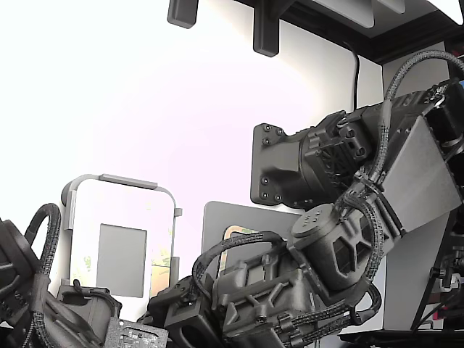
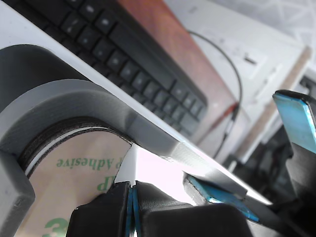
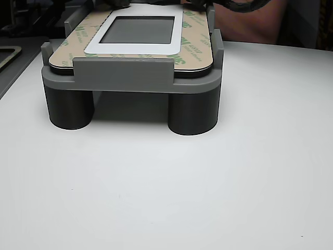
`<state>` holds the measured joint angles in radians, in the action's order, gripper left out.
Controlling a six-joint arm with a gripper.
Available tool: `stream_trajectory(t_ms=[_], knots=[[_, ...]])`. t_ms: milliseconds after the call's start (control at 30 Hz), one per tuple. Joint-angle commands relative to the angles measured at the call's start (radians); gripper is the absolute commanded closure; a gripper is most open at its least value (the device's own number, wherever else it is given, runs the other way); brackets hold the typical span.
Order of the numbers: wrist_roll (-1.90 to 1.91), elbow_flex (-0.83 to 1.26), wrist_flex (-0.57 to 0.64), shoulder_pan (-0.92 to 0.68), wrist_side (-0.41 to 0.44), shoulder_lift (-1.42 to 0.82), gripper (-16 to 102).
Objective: Peel off protective film from adhesive tape.
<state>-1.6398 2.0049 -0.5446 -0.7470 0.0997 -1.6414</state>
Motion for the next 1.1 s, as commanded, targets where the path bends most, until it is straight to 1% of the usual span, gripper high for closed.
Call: stream_trajectory(t_ms=[0, 1067], knots=[[0.002, -0.032, 0.003, 0.0, -0.002, -0.017, 96], [-0.008, -0.032, -0.008, 0.006, -0.002, -0.017, 96]])
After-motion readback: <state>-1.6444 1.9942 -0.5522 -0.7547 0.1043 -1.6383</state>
